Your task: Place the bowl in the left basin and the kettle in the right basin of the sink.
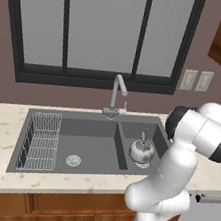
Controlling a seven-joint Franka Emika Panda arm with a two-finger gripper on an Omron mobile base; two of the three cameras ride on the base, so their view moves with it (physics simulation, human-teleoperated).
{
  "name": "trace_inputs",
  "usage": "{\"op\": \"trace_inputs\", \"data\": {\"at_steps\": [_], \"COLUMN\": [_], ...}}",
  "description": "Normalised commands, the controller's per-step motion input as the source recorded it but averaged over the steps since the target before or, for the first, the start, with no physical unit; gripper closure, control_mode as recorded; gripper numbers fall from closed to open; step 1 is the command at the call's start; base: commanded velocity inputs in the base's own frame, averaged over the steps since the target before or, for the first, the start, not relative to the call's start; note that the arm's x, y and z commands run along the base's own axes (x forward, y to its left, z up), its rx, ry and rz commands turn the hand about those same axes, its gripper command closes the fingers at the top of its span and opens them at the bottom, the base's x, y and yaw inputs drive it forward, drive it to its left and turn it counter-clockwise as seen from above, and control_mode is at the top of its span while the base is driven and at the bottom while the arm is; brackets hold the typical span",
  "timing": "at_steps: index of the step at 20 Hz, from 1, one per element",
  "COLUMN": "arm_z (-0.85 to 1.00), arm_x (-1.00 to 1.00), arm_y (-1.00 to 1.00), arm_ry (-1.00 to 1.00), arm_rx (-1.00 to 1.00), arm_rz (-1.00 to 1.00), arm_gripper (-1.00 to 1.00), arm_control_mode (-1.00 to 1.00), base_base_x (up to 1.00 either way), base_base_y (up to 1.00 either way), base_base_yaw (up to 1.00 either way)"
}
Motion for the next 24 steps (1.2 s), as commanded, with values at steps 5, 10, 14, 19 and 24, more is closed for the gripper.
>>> {"op": "trace_inputs", "data": {"at_steps": [5,10,14,19,24], "arm_z": [-0.05,-0.07,-0.11,-0.04,0.00], "arm_x": [0.09,0.06,0.02,0.05,0.00], "arm_y": [-0.20,-0.11,-0.02,0.00,0.00], "arm_ry": [0.00,0.00,0.00,0.00,0.00], "arm_rx": [0.00,0.00,0.00,0.00,0.00], "arm_rz": [0.00,0.00,0.00,0.00,0.00], "arm_gripper": [-1.00,-1.00,1.00,1.00,1.00], "arm_control_mode": [-1.00,-1.00,-1.00,-1.00,-1.00], "base_base_x": [0.00,0.00,0.00,0.00,0.00], "base_base_y": [0.00,0.00,0.00,0.00,0.00], "base_base_yaw": [0.00,0.00,0.00,0.00,0.00]}}
